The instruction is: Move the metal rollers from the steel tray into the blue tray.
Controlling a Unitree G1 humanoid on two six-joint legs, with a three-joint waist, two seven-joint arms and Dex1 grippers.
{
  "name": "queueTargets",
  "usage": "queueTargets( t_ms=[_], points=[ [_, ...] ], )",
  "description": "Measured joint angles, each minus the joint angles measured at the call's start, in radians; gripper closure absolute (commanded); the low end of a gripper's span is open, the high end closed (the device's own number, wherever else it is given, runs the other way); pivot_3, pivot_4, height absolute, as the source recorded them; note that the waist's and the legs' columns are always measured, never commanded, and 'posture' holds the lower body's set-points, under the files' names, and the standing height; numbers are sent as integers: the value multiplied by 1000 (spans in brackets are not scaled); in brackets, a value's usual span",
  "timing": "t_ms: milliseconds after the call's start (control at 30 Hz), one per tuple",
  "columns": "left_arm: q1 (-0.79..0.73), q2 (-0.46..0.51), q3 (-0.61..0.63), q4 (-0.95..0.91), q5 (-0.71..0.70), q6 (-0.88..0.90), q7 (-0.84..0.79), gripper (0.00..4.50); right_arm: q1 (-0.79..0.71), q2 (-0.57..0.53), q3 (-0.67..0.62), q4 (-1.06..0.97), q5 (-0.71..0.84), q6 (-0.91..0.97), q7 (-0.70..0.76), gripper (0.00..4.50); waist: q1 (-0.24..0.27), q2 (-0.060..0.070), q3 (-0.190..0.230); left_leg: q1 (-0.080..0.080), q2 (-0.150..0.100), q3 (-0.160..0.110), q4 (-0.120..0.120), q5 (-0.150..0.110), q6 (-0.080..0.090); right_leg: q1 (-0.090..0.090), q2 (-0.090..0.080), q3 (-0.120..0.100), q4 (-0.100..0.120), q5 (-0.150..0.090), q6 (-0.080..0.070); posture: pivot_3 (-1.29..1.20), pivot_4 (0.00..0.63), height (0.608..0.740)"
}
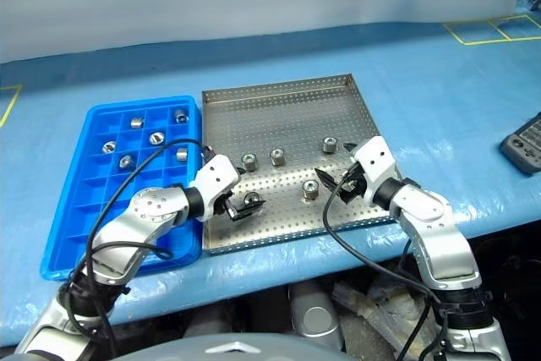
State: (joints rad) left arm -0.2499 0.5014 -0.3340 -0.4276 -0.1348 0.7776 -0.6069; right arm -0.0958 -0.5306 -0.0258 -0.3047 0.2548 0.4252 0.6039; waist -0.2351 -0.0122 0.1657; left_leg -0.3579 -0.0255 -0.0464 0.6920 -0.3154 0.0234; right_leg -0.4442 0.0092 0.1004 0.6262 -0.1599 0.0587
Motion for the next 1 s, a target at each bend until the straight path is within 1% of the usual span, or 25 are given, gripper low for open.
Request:
queueTargets(
  t_ms=[233, 333, 400, 433, 533, 600, 667, 767, 800, 833, 1000],
  points=[
    [0, -6, -32, 36, 12, 37, 13, 20, 1, 0, 0, -4, 0, 0, -8, 0, -5, 0, 0, 0, 0, 0, 0, 0, 0, 0, 0, 0, 0, 0, 0, -281, 150, 740],
    [-3, -1, -49, 53, 23, 63, 18, 553, 1, 0, 0, -9, 0, 0, -15, 0, -6, 0, 0, 0, 0, 0, 0, 0, 0, 0, 0, 0, 0, 0, 0, -281, 150, 740],
    [-5, 2, -61, 63, 32, 69, 18, 1245, 1, 0, 0, -14, 0, 0, -17, 0, -7, 0, 0, 0, 0, 0, 0, 0, 0, 0, 0, 0, 0, 0, 0, -281, 150, 740],
    [-6, 2, -66, 64, 36, 69, 17, 1512, 1, 0, 0, -14, 0, 0, -17, 0, -7, 0, 0, 0, 0, 0, 0, 0, 0, 0, 0, 0, 0, 0, 0, -280, 150, 740],
    [-11, 3, -70, 64, 43, 71, 17, 1512, 1, 0, 0, -14, -1, 0, -20, 0, -7, 0, 0, 0, 0, 0, 0, 0, 0, 0, 0, 0, 0, 0, 0, -279, 150, 740],
    [-12, 3, -70, 64, 46, 71, 17, 1832, 1, 1, 0, -14, -1, 0, -21, 0, -7, 0, 0, 0, 0, 0, 0, 0, 0, 0, 0, 0, 0, 0, 0, -278, 150, 740],
    [-12, 3, -71, 64, 46, 71, 17, 2355, 1, 1, 0, -14, -1, 0, -22, 0, -7, 0, 0, 0, 0, 1, 0, 0, 0, 0, 0, 1, 0, 0, 0, -277, 150, 740],
    [-12, 1, -71, 64, 46, 71, 17, 2355, 1, 2, 0, -14, -1, 0, -22, 0, -7, 0, 0, 0, 0, 0, 0, 0, 0, 0, 0, 1, 0, 0, 0, -275, 150, 740],
    [-11, -2, -70, 64, 45, 71, 17, 2673, 1, 2, 0, -14, -1, 0, -22, 0, -7, 0, 0, 0, 0, 1, 0, 0, 0, 0, 0, 1, 0, 0, 0, -275, 150, 740],
    [-11, -4, -70, 64, 45, 71, 17, 2789, 1, 2, 0, -14, -1, 0, -22, 0, -7, 0, 0, 0, 0, 1, 0, 0, 0, 0, 0, 1, 0, 0, 1, -273, 150, 740],
    [-6, -9, -66, 64, 42, 70, 19, 2790, 0, 6, 3, -14, -3, 0, -21, 0, -6, 0, 0, 0, 0, 1, 0, 0, 0, 0, 0, 1, 0, 0, 1, -262, 150, 740]
  ],
)
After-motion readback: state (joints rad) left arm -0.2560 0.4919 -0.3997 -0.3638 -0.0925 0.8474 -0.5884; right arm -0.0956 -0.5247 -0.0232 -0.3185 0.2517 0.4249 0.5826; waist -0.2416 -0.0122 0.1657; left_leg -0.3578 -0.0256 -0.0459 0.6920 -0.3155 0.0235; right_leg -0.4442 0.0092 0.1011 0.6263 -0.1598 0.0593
